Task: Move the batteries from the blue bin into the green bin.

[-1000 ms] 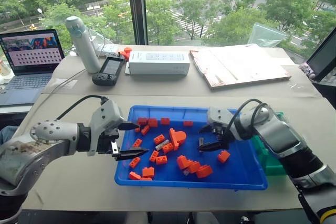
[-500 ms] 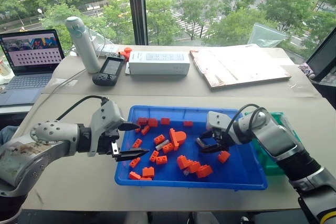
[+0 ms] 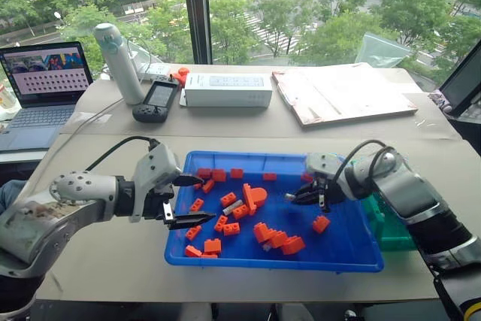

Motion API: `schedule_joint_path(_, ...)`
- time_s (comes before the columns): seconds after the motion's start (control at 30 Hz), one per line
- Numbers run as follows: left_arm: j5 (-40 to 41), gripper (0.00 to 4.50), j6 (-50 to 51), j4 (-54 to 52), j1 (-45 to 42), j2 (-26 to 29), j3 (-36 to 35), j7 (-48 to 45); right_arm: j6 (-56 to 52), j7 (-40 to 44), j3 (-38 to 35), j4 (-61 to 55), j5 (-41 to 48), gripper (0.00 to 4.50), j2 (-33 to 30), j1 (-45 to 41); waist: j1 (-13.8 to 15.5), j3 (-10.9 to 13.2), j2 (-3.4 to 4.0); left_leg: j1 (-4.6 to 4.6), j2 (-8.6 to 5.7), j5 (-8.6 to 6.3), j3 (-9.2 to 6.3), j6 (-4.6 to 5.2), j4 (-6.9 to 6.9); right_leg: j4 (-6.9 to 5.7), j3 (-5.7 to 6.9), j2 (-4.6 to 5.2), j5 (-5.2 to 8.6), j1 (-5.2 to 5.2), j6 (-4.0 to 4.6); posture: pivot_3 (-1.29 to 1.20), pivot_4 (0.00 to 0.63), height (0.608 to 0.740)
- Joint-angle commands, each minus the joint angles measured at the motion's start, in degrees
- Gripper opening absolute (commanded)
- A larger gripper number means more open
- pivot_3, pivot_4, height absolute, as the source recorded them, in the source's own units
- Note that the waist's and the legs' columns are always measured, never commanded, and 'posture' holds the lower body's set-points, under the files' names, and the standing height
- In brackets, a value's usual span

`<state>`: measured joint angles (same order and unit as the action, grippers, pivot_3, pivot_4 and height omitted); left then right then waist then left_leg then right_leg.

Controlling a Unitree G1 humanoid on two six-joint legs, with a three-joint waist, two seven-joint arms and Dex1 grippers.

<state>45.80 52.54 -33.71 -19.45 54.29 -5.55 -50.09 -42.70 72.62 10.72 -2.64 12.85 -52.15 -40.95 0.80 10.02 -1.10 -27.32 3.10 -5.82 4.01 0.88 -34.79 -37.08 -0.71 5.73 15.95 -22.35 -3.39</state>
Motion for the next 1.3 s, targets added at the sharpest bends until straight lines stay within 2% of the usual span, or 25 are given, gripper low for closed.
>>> schedule_joint_path(0.03, 5.81, 4.50, -0.11, 1.45, -5.79, -4.34, -2.32, 1.12, -3.97, 0.63, -8.23, 1.08, 2.28, 0.25, -7.99, -1.94, 0.26, 0.02, -0.03, -0.01, -0.02, 0.00, 0.00, 0.00, 0.00, 0.00, 0.01, 0.02, 0.01, -0.02, 0.01, 0.00, 0.150, 0.740)
schedule_joint_path(0.13, 8.01, 4.50, -0.08, 4.21, -11.17, -7.65, -1.62, 1.29, -2.73, 2.47, -9.90, 1.57, 0.66, 0.25, -17.05, 3.09, 0.76, 0.02, -0.05, -0.01, -0.08, -0.01, -0.03, 0.02, 0.00, 0.07, 0.06, 0.07, 0.03, -0.01, 0.03, 0.00, 0.150, 0.740)
schedule_joint_path(0.2, 8.29, 4.50, -0.44, 5.72, -13.46, -9.01, -0.86, 0.72, -1.76, 2.52, -11.10, 1.89, 0.32, 0.25, -20.58, 7.32, 0.66, 0.01, -0.07, 0.00, -0.09, -0.05, -0.02, 0.10, -0.04, 0.09, 0.05, 0.08, 0.04, 0.06, 0.00, 0.00, 0.150, 0.740)
schedule_joint_path(0.33, 7.80, 4.50, -0.77, 7.54, -15.95, -10.65, 0.53, 0.13, 0.72, -0.51, -12.25, 1.62, -1.35, 0.25, -22.29, 12.86, -0.43, 0.00, -0.08, 0.00, -0.08, 0.10, 0.02, 0.35, -0.03, 0.00, -0.10, 0.04, 0.01, 0.18, -0.07, 0.00, 0.150, 0.740)
schedule_joint_path(0.5, 6.21, 4.50, -1.60, 8.40, -17.98, -11.60, 3.03, -1.47, 1.37, -4.51, -12.88, 0.22, -2.19, 0.25, -20.77, 18.99, -0.78, 0.00, -0.03, 0.02, -0.06, 0.22, -0.01, 0.53, -0.04, -0.06, -0.18, -0.04, 0.00, 0.16, -0.09, 0.00, 0.150, 0.740)
schedule_joint_path(0.53, 6.16, 4.50, -1.50, 8.36, -18.03, -11.46, 3.10, -1.73, 1.64, -4.26, -12.93, -0.25, -2.18, 1.26, -21.38, 19.16, -0.73, 0.00, -0.02, 0.02, -0.07, 0.22, 0.00, 0.53, -0.05, -0.06, -0.19, -0.04, 0.00, 0.15, -0.10, 0.00, 0.150, 0.740)
schedule_joint_path(0.6, 6.12, 4.50, -1.30, 8.20, -17.93, -11.24, 3.03, -2.02, 1.95, -4.27, -13.47, -0.79, -1.71, 1.64, -21.82, 18.39, -0.71, 0.01, 0.00, 0.01, -0.09, 0.22, 0.01, 0.52, -0.06, -0.05, -0.23, -0.03, -0.01, 0.14, -0.12, 0.00, 0.150, 0.740)
schedule_joint_path(0.7, 5.34, 4.50, -0.79, 7.46, -16.86, -9.83, 3.36, -2.47, 2.05, -3.29, -13.44, -1.73, -0.61, 2.71, -22.37, 13.76, -0.80, 0.02, 0.00, 0.01, -0.08, 0.19, 0.00, 0.48, -0.06, -0.05, -0.23, -0.03, -0.01, 0.13, -0.12, 0.00, 0.150, 0.740)
schedule_joint_path(0.73, 3.09, 4.50, -1.48, 6.94, -15.75, -8.14, 4.80, -3.39, 1.88, -2.27, -12.89, -3.21, 0.43, 2.93, -21.89, 11.43, -0.83, 0.02, 0.00, 0.01, -0.08, 0.18, 0.01, 0.46, -0.06, -0.04, -0.24, -0.03, -0.01, 0.13, -0.12, 0.00, 0.150, 0.740)
schedule_joint_path(0.77, 1.47, 4.50, -2.00, 6.41, -14.65, -6.77, 5.88, -4.15, 0.52, -1.22, -12.51, -5.06, 2.04, 3.38, -21.34, 9.77, -1.04, 0.02, 0.02, 0.01, -0.07, 0.17, 0.00, 0.44, -0.05, -0.04, -0.23, -0.03, -0.01, 0.12, -0.12, 0.00, 0.150, 0.740)
schedule_joint_path(0.93, -2.43, 4.50, -3.40, 5.84, -11.03, -2.71, 7.30, -5.97, -3.41, 2.89, -8.77, -13.44, 7.18, 3.38, -19.66, 7.02, -1.07, 0.03, 0.01, 0.01, -0.02, -0.02, -0.05, 0.14, 0.04, 0.00, -0.17, -0.07, 0.02, 0.10, -0.07, 0.00, 0.150, 0.740)
schedule_joint_path(1.03, -4.76, 4.50, -3.86, 5.41, -8.67, -0.03, 7.70, -7.14, -7.49, 4.45, -4.43, -21.22, 11.39, 3.38, -17.27, 9.48, -0.77, 0.03, -0.01, 0.00, -0.04, -0.04, -0.04, 0.12, 0.00, 0.06, -0.13, -0.02, 0.03, 0.07, -0.07, 0.00, 0.150, 0.740)
schedule_joint_path(1.17, -5.12, 4.50, -3.67, 3.88, -6.69, 1.29, 7.21, -7.49, -10.75, 2.95, -0.88, -25.99, 13.01, 3.38, -15.86, 12.35, -0.23, 0.03, -0.01, -0.01, -0.06, -0.04, -0.03, 0.11, 0.01, 0.05, -0.11, 0.06, 0.04, 0.06, -0.04, 0.00, 0.150, 0.740)
schedule_joint_path(1.3, -4.26, 4.50, -2.29, 2.13, -4.80, 1.69, 5.41, -6.47, -14.43, -1.06, 3.55, -28.30, 13.69, 3.38, -10.87, 12.84, -0.20, 0.01, -0.06, 0.02, -0.05, -0.05, -0.03, 0.09, -0.07, 0.06, -0.09, 0.07, 0.16, -0.01, 0.20, 0.00, 0.150, 0.740)
